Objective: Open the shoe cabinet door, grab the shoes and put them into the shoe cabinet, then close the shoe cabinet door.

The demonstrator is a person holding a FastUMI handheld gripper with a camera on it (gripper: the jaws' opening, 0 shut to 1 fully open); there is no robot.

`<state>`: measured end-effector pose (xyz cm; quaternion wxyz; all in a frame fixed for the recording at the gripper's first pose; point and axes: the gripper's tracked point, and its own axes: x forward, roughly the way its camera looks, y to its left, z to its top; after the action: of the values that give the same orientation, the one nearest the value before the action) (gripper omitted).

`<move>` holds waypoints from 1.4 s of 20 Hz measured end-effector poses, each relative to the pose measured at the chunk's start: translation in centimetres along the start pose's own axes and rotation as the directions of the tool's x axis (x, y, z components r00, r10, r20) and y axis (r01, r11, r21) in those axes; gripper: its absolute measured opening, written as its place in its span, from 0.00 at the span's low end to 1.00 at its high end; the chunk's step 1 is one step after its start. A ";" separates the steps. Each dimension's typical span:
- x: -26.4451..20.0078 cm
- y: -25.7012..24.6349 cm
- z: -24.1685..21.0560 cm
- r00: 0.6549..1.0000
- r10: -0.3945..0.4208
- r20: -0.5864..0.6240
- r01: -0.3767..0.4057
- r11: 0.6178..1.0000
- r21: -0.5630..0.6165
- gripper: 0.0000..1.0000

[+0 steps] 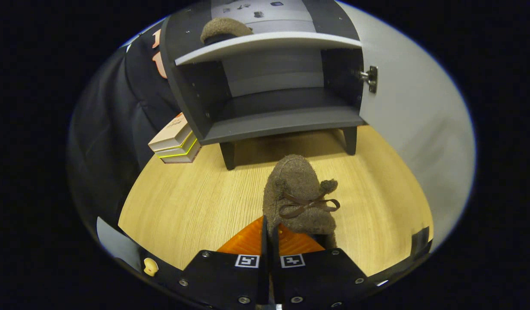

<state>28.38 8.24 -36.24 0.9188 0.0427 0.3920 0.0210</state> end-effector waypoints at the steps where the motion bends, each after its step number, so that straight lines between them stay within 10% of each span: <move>1: -1.1 -0.1 1.2 1.000 -0.005 0.023 0.005 1.000 -0.005 0.04; 16: -9.2 0.1 23.1 0.950 -0.005 0.313 0.045 0.991 -0.122 0.04; 28: -2.1 -1.4 38.1 0.945 -0.017 0.325 0.086 0.976 -0.201 0.04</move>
<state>54.40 4.31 -8.63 0.9698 -0.0631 0.2334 0.0313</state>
